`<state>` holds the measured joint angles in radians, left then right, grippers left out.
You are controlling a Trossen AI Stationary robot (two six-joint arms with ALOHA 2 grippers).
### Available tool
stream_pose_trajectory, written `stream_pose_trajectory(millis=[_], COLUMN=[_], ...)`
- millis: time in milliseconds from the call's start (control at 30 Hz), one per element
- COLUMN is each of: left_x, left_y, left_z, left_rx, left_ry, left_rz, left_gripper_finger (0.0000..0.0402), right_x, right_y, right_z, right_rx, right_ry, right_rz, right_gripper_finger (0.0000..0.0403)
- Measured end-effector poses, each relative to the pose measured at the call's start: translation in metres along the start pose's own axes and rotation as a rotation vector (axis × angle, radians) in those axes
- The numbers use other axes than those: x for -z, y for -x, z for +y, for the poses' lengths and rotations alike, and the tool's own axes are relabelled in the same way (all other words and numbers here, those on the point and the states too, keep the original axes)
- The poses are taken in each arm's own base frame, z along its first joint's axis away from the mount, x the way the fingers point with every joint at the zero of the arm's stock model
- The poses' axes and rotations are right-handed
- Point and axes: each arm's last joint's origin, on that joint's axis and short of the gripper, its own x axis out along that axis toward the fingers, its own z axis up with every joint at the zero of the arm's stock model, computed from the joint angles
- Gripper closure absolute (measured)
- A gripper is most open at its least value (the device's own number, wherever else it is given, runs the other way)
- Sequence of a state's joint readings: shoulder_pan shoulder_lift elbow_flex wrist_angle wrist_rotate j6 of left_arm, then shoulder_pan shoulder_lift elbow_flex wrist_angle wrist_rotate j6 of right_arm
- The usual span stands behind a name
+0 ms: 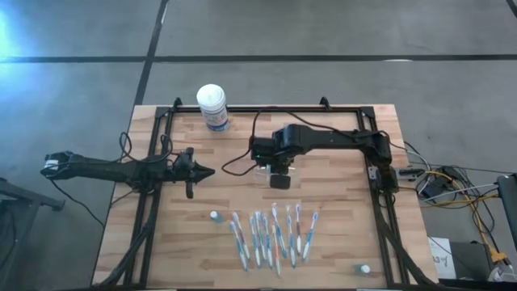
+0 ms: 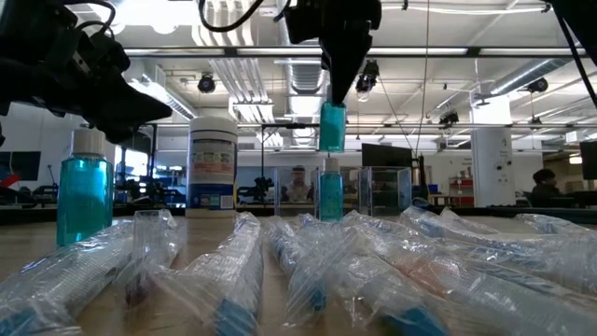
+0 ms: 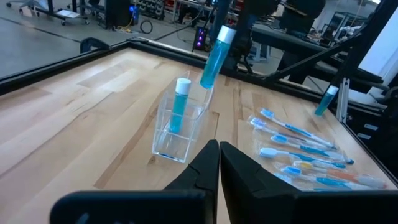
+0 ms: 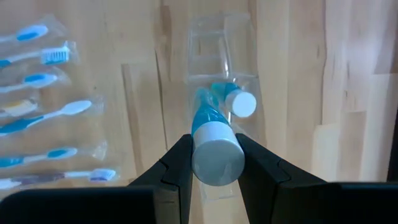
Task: Pick & Place toothbrushing station
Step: Put the blue mouthwash into the transparent organizer
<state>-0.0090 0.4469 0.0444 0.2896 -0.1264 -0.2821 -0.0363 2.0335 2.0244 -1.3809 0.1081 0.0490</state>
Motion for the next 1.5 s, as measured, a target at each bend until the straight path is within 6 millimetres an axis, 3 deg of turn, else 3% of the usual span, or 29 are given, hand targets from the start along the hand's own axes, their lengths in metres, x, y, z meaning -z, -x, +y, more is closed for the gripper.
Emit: stream_pose_trajectory(millis=[167,867,1500], left_x=[0.000,0.002,0.002], left_y=[0.000,0.000,0.000], left_z=[0.000,0.001,0.001], left_rx=[0.001,-0.005,-0.004], left_ry=[0.000,0.006,0.014], left_rz=[0.002,0.024,0.022], left_gripper_finger=[0.0384,0.0385,0.0385], right_x=[0.002,0.008,0.015], right_y=[-0.007,-0.068,-0.094], right_z=[-0.002,-0.010,-0.007], right_rx=[0.002,0.005,0.004], right_ry=[-0.015,-0.054,-0.062], right_rz=[0.020,0.027,0.017], right_gripper_finger=[0.0314,0.0314,0.0313])
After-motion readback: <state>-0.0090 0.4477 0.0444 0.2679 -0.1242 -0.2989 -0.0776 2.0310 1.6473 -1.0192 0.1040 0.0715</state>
